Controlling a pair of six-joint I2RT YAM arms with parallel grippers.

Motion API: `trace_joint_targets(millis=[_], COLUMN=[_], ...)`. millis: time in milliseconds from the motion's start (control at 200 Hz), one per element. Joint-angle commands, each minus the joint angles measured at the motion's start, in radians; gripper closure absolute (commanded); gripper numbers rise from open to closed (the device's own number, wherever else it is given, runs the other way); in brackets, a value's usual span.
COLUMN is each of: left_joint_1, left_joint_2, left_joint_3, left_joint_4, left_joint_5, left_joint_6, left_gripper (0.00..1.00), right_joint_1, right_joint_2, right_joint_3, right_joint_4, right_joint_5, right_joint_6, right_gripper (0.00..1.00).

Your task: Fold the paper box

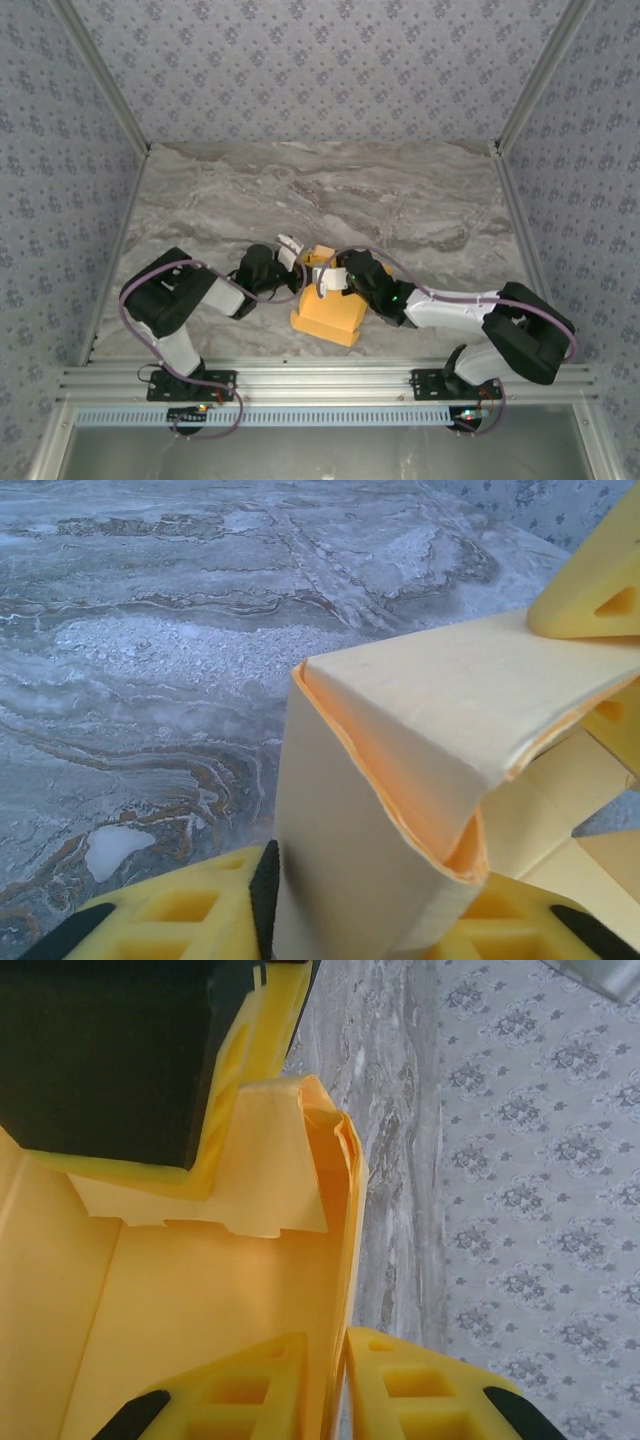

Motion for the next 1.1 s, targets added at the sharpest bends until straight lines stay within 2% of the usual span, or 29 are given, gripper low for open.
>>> trace_joint_targets(millis=[0, 215, 300, 395, 410, 430, 470, 490, 605, 675, 715, 755, 800, 904, 994, 1099], left_joint_1=[-0.006, -0.006, -0.006, -0.005, -0.005, -0.005, -0.005, -0.005, -0.005, -0.005, -0.005, -0.006, -0.005, -0.005, -0.005, -0.005], left_joint_2=[0.025, 0.064, 0.078, 0.093, 0.095, 0.097, 0.100, 0.102, 0.097, 0.094, 0.093, 0.090, 0.088, 0.091, 0.105, 0.123], left_joint_3=[0.024, 0.022, 0.020, 0.022, 0.023, 0.023, 0.026, 0.027, 0.043, 0.051, 0.053, 0.054, 0.058, 0.065, 0.069, 0.079], left_joint_4=[0.001, 0.044, 0.064, 0.085, 0.089, 0.093, 0.094, 0.094, 0.070, 0.064, 0.065, 0.063, 0.058, 0.044, 0.062, 0.069], left_joint_5=[-0.069, -0.077, -0.076, -0.068, -0.065, -0.062, -0.056, -0.051, -0.029, -0.011, 0.001, 0.009, 0.012, 0.011, 0.010, 0.010], left_joint_6=[-0.013, -0.012, -0.001, 0.014, 0.018, 0.020, 0.029, 0.033, 0.065, 0.079, 0.086, 0.093, 0.100, 0.120, 0.125, 0.124], left_gripper=[0.70, 0.78, 0.82, 0.86, 0.86, 0.86, 0.86, 0.86, 0.86, 0.86, 0.86, 0.86, 0.86, 0.85, 0.85, 0.84], right_joint_1=[0.020, 0.011, -0.020, -0.085, -0.097, -0.115, -0.163, -0.196, -0.433, -0.527, -0.562, -0.591, -0.602, -0.576, -0.552, -0.530], right_joint_2=[-0.046, -0.190, -0.257, -0.326, -0.339, -0.351, -0.373, -0.378, -0.345, -0.259, -0.193, -0.125, -0.059, 0.076, 0.151, 0.259], right_joint_3=[0.011, 0.053, 0.106, 0.134, 0.136, 0.144, 0.160, 0.171, 0.259, 0.353, 0.429, 0.494, 0.550, 0.671, 0.703, 0.751], right_joint_4=[-0.076, -0.305, -0.413, -0.443, -0.440, -0.444, -0.460, -0.464, -0.495, -0.586, -0.687, -0.773, -0.838, -1.000, -1.046, -1.117], right_joint_5=[-0.031, -0.194, -0.291, -0.378, -0.391, -0.409, -0.464, -0.499, -0.808, -0.844, -0.860, -0.934, -0.966, -0.928, -0.898, -0.882], right_joint_6=[0.058, 0.112, 0.203, 0.329, 0.357, 0.391, 0.479, 0.530, 0.909, 1.127, 1.181, 1.204, 1.260, 1.312, 1.342, 1.349], right_gripper=[0.81, 0.70, 0.68, 0.66, 0.61, 0.49, 0.16, 0.11, 0.10, 0.05, 0.02, 0.00, 0.00, 0.00, 0.01, 0.06])
